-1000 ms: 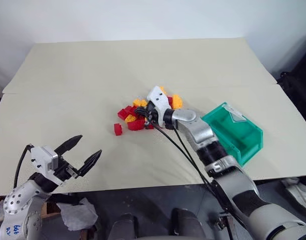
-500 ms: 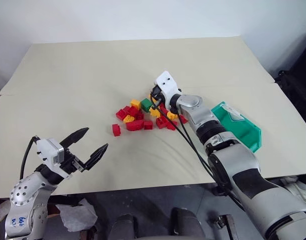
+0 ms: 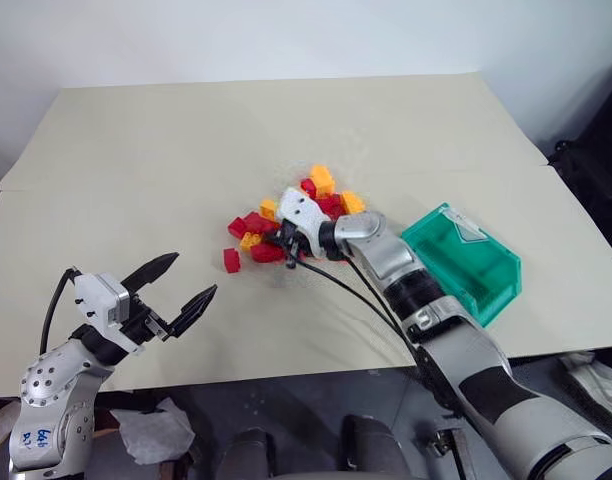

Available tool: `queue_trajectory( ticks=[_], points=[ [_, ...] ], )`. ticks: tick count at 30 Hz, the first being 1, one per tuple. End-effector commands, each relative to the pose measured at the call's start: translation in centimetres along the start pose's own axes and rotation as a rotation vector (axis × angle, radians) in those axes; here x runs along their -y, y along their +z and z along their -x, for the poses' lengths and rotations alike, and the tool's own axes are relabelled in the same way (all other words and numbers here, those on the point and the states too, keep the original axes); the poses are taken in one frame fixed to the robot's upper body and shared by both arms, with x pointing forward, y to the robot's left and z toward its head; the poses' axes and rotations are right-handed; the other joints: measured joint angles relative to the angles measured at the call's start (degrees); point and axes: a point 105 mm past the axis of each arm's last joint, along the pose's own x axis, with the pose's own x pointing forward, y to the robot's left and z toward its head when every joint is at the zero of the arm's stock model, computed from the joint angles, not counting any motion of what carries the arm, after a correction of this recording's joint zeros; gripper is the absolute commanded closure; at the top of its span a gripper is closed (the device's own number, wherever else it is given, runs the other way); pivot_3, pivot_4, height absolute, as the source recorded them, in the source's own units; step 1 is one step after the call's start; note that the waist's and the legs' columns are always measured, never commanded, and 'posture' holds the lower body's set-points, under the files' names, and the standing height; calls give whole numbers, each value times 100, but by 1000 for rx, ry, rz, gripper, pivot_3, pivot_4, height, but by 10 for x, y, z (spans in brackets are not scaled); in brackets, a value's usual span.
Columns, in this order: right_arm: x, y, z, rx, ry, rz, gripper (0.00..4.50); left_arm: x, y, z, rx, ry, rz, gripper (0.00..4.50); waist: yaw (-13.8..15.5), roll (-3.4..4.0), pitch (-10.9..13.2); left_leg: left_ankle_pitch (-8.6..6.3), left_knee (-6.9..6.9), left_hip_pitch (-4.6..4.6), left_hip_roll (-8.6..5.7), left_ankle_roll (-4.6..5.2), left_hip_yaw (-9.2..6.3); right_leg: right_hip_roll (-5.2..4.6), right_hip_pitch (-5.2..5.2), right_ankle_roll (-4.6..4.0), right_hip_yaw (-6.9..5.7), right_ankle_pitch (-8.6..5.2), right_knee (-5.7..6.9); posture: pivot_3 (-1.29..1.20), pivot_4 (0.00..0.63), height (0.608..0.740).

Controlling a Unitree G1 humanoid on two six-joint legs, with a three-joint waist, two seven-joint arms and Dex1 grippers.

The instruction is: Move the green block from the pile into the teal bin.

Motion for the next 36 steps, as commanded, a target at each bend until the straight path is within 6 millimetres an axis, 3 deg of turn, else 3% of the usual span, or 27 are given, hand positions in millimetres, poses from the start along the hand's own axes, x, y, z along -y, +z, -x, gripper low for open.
queue_trajectory(
  ticks=[1, 3, 6, 10, 17, 32, 36],
  points=[
    [1, 15, 13, 53, 20, -65, 4450, -1, 10, 3, 13, 10, -46, 0, -1, 1, 1, 0, 0, 0, 0, -1, 0, 0, 0, 0, -1, 0, 1, 0, 150, 740],
    [8, 25, 22, 104, 7, -138, 4450, -2, 10, 5, 12, 19, -50, 0, -1, 2, 1, -1, -1, -1, 1, -2, 1, 0, -2, 0, -1, 0, -2, 0, 150, 740],
    [21, 28, 29, 105, -30, -195, 3831, -2, 10, 6, 12, 27, -52, 0, -3, 2, 1, -1, -3, -2, 1, -2, 2, 1, -3, 0, -3, 0, -3, 0, 150, 740],
    [43, 28, 31, 107, -140, -269, 2471, -1, 10, 5, 15, 31, -53, 0, -31, 2, 2, -2, -6, -2, 1, -3, 6, 1, -5, 0, -3, 0, -4, 0, 150, 740],
    [54, 19, 15, 66, -235, -360, 65, 0, 11, 2, 27, 32, -57, 0, -57, 2, 2, -2, -11, -3, 1, -4, 8, 1, -8, -1, -3, -1, -4, 0, 150, 740],
    [58, 3, -4, 3, -346, -342, 23, 5, 15, -2, 45, 2, -73, 0, -63, 4, 3, -2, -11, -7, 1, -4, 8, 2, -9, -1, -3, -1, -8, 0, 150, 740],
    [61, 4, -4, 20, -367, -342, 975, 4, 16, -1, 48, 4, -76, 0, -63, 4, 3, -2, -11, -7, 1, -4, 7, 2, -9, -1, -3, -1, -8, 0, 150, 740]
  ],
)
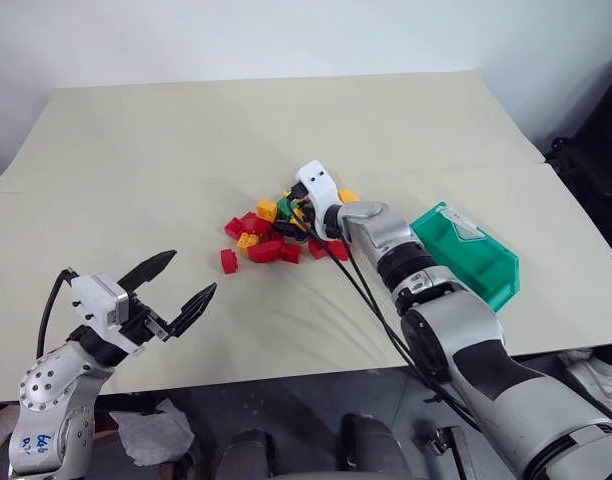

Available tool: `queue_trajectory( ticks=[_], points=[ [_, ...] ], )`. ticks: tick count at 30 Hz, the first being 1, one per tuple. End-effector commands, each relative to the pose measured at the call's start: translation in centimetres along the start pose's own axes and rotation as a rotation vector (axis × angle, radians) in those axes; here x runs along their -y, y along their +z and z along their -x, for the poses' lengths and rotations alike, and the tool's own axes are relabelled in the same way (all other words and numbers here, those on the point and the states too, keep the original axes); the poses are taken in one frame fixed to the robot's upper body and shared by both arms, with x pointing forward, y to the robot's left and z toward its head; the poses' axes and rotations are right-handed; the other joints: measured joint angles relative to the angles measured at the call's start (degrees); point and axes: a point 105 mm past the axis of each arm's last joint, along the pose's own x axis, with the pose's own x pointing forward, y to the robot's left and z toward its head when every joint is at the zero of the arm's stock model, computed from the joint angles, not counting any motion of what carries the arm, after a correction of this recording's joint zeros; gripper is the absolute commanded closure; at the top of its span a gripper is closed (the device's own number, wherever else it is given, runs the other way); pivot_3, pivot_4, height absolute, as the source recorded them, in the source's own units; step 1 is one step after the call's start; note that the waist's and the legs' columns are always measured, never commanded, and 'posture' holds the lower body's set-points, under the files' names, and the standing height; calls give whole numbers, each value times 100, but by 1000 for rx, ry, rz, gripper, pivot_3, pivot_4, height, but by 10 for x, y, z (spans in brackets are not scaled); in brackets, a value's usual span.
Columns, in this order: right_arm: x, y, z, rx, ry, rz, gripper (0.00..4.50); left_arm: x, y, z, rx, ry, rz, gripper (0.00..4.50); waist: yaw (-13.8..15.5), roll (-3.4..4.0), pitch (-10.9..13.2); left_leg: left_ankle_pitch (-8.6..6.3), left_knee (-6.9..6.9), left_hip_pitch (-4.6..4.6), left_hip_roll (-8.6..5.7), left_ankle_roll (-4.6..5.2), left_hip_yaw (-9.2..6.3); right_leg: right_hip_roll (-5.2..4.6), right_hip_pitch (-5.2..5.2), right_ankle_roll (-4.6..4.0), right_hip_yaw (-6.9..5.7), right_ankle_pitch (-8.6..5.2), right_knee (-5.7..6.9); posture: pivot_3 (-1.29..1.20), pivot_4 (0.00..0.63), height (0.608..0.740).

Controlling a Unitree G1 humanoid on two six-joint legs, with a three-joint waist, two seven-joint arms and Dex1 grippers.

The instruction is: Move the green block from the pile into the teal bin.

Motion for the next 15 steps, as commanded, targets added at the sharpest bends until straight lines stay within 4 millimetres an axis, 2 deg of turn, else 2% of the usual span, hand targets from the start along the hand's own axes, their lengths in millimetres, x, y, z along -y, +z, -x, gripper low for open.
queue_trajectory(
  ticks=[1, 6, 15],
  points=[
    [0, 17, 0, 51, -8, 27, 1325, 2, 9, -1, 24, -10, -43, 0, -1, 0, 0, 0, 0, 0, 0, 0, 0, 0, 0, 0, 0, 0, -1, 0, 150, 740],
    [1, 20, 1, 60, -6, 45, 2981, 2, 9, -2, 27, -9, -43, 0, -3, 1, 1, 0, 0, 0, 0, 0, 0, 0, 0, 0, 0, 0, -1, 0, 150, 740],
    [13, 24, 14, 67, 15, 73, 2981, 2, 8, -4, 32, -8, -38, 0, 6, 3, 2, 0, 0, -4, 1, 0, -2, 1, 0, 0, -1, 0, -5, 0, 150, 740]
  ],
)
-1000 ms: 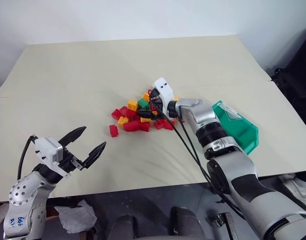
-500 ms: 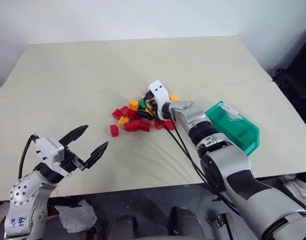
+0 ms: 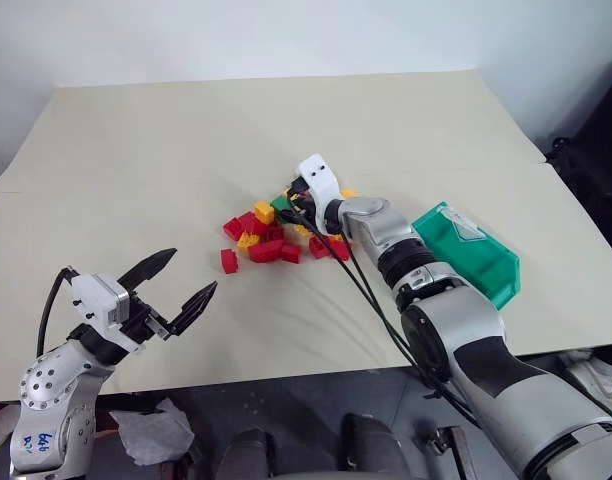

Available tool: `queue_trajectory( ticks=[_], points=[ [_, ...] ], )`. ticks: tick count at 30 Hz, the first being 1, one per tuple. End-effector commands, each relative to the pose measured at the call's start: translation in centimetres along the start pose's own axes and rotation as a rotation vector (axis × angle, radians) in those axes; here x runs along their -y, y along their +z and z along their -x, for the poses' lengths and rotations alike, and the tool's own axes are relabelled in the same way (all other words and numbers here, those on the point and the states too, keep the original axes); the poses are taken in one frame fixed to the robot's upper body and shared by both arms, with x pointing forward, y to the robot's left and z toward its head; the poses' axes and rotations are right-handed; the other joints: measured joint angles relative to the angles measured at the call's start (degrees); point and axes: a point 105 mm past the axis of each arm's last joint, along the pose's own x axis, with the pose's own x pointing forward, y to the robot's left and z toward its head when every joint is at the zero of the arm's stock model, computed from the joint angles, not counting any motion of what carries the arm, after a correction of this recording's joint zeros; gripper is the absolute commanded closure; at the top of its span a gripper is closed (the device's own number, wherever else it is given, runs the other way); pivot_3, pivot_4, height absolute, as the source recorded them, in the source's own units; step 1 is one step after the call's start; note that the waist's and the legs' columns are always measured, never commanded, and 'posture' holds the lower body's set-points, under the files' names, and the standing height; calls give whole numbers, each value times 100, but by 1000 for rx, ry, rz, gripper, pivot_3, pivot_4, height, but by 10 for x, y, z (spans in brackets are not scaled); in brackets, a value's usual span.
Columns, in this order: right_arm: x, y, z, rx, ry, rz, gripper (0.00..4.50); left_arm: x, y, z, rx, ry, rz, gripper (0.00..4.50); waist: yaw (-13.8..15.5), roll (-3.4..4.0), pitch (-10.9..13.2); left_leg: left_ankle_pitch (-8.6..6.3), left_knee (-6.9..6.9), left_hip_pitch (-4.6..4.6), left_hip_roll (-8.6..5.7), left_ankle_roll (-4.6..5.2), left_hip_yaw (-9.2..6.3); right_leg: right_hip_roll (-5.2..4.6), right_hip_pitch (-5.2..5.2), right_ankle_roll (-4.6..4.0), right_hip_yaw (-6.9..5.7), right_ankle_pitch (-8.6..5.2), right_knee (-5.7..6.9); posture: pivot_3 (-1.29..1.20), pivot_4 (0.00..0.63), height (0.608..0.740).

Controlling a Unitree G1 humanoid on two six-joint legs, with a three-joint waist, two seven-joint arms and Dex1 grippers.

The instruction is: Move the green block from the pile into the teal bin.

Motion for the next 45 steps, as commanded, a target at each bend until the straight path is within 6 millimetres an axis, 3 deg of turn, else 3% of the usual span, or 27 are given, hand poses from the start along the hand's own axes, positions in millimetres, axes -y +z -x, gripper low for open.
queue_trajectory(
  ticks=[1, 8, 11, 15, 19, 24, 26, 28, 31, 36, 45],
  points=[
    [5, 16, 8, 50, 14, 29, 2981, 2, 8, -3, 28, -10, -29, 0, -4, 0, 0, 0, 0, 0, 0, 0, 0, 0, 0, 0, 0, 0, 0, 0, 150, 740],
    [17, 48, 33, 215, 31, 41, 2981, 4, 7, -4, 29, -15, -22, 0, -1, 4, 3, 0, -2, -2, 0, 0, -1, 0, 0, 0, -3, 0, -3, 0, 150, 740],
    [26, 65, 58, 321, 47, 45, 2981, 7, 7, -7, 39, -32, -8, 0, 16, 5, 3, 0, -2, -3, 0, 0, -2, 0, 0, 0, -5, 0, -5, 0, 150, 740],
    [39, 70, 101, 402, 65, 79, 2981, 16, 10, -20, 66, -104, 14, 0, 124, 5, 3, -1, 0, -5, -1, 1, -3, 0, 0, 0, -6, 0, -8, 0, 150, 740],
    [52, 57, 164, 420, 72, 154, 2981, 39, 12, -39, 82, -285, 42, 0, 279, 7, 4, -4, 5, -13, -4, 6, -8, -1, 1, 2, -12, 1, -16, 0, 150, 740],
    [53, 33, 236, 396, 64, 274, 2981, 70, 3, -53, 56, -525, 26, 0, 316, 14, 8, -8, -2, -14, -3, 10, 10, 1, 1, 4, -15, 2, -40, 0, 150, 740],
    [55, 18, 256, 335, 41, 287, 2981, 72, 0, -58, 58, -559, 29, 0, 314, 14, 9, -8, -2, -13, -3, 10, 17, 1, 2, 4, -15, 2, -49, 0, 150, 740],
    [59, -10, 283, 232, -11, 287, 2981, 69, -4, -64, 59, -590, 29, 0, 328, 14, 9, -8, -1, -11, -2, 10, 29, 2, 5, 4, -15, 2, -59, 0, 150, 740],
    [58, -33, 297, 151, -49, 279, 2981, 65, -5, -70, 64, -603, 26, 0, 330, 13, 9, -9, 4, -4, -1, 15, 32, 2, 23, 4, -16, 2, -74, 0, 150, 740],
    [61, -49, 298, 150, -94, 185, 2981, 60, -2, -75, 76, -607, 19, 0, 294, 13, 9, -10, 11, 18, 0, 24, 65, 2, 30, 4, 12, 2, -78, 0, 150, 740],
    [58, -37, 303, 233, -74, 200, 34, 41, 1, -69, 51, -548, 21, 0, 368, 13, 10, -11, 16, 14, -1, 26, 60, 2, 30, 5, 11, 3, -77, 0, 150, 740]
  ],
)
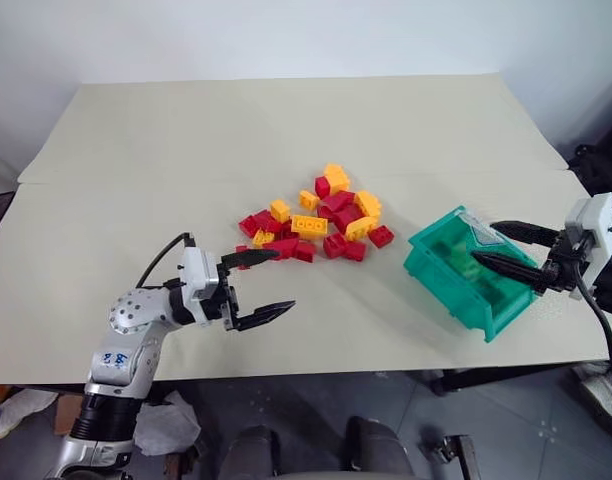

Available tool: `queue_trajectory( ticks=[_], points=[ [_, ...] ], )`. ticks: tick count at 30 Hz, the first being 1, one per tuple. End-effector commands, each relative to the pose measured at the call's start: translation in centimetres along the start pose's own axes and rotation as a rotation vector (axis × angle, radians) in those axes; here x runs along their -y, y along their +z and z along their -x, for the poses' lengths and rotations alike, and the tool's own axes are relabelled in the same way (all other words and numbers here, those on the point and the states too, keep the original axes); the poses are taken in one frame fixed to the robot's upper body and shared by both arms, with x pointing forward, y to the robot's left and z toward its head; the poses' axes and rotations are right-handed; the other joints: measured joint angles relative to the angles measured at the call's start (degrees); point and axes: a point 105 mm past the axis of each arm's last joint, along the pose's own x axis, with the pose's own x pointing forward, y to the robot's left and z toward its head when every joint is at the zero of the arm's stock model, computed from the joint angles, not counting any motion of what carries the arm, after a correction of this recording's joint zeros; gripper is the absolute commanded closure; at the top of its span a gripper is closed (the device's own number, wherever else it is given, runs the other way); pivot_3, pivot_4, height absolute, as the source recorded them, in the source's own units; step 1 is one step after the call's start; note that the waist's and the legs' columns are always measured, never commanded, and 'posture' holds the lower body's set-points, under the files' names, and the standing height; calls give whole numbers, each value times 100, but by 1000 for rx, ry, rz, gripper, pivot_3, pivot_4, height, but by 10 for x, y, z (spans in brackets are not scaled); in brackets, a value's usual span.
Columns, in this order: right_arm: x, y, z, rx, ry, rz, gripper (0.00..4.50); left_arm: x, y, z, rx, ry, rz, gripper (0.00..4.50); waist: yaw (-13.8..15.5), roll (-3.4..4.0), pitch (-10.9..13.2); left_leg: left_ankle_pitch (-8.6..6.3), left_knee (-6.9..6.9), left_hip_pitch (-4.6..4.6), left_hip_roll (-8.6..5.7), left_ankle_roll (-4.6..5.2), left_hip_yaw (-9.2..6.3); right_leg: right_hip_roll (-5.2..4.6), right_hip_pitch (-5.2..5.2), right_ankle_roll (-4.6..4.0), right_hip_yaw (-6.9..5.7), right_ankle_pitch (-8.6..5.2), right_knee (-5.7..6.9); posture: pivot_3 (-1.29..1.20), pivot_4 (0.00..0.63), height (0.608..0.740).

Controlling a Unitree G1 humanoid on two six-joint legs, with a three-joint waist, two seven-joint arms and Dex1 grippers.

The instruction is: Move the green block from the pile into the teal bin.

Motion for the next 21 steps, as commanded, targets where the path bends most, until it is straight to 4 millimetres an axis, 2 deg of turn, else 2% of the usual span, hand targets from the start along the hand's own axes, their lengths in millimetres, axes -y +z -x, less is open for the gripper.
queue_trajectory(
  ticks=[1, 4, 7, 10, 13, 15, 18, 21],
  points=[
    [0, 26, 9, 99, 7, 63, 34, -9, 7, 14, -5, 53, -9, 0, 8, 0, 0, 0, 0, 0, 0, 0, 0, 0, 0, 0, 0, 0, 0, 0, 150, 740],
    [-13, 42, -1, 149, 68, 122, 34, -16, 7, 26, -28, 98, -13, 0, 25, 0, 0, 0, 0, 0, 0, 0, 0, 0, 0, 0, 0, 0, 0, 0, 150, 740],
    [-37, 55, -19, 204, 169, 185, 34, -22, 6, 39, -53, 145, -18, 0, 3, 0, 0, 0, -1, 1, 2, 0, 0, 0, -1, 0, 0, 0, 3, 0, 150, 740],
    [-63, 58, -33, 271, 265, 191, 34, -24, 2, 55, -93, 186, -46, 0, -19, -1, 1, -1, -1, 2, 3, -1, -4, 0, -1, 0, -2, 0, 6, 0, 150, 740],
    [-93, 40, -45, 301, 366, 186, 34, -21, -9, 76, -180, 222, -64, 0, -19, -4, 0, -4, -2, 0, 2, 0, -6, 0, -2, 1, -5, 1, 5, 0, 150, 740],
    [-107, 24, -46, 287, 415, 97, 34, -16, -13, 88, -206, 241, -61, 0, -5, -4, 0, -9, -6, 0, 2, -1, -11, 0, -1, 4, -13, 2, 5, 0, 150, 740],
    [-114, 6, -42, 278, 399, 66, 34, -6, -16, 99, -246, 278, -83, 0, 48, -4, 0, -17, -1, -4, 1, 8, -7, -1, -2, 9, -14, 5, 0, 0, 150, 740],
    [-114, -3, -37, 270, 386, 82, 34, 1, -15, 104, -258, 313, -102, 0, 71, -4, 0, -19, 0, -1, 1, 11, -1, -2, 0, 9, -12, 5, -4, 0, 150, 740]
  ],
)
